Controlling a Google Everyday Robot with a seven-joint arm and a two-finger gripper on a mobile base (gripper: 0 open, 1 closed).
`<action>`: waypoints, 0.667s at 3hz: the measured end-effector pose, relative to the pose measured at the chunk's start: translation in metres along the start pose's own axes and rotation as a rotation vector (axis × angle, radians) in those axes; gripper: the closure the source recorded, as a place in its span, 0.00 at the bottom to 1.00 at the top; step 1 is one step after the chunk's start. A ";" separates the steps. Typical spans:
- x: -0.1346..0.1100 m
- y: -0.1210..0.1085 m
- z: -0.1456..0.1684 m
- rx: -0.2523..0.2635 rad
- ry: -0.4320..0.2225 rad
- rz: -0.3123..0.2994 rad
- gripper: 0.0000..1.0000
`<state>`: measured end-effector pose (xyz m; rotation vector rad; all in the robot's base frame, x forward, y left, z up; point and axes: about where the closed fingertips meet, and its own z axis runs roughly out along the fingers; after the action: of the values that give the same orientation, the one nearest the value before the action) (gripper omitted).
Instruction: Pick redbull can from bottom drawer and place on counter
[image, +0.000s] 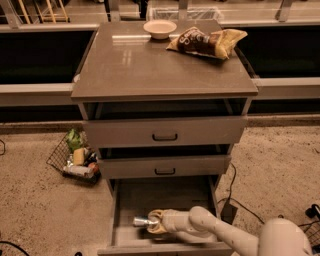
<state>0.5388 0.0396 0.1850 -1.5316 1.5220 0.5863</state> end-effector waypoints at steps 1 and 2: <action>-0.022 -0.011 -0.070 0.054 -0.100 -0.052 1.00; -0.022 -0.011 -0.070 0.053 -0.101 -0.052 1.00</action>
Offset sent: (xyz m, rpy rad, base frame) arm -0.0052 -0.0365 0.0502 0.0767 -0.0777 0.0084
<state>0.5294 -0.0074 0.2416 -1.4751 1.4068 0.5796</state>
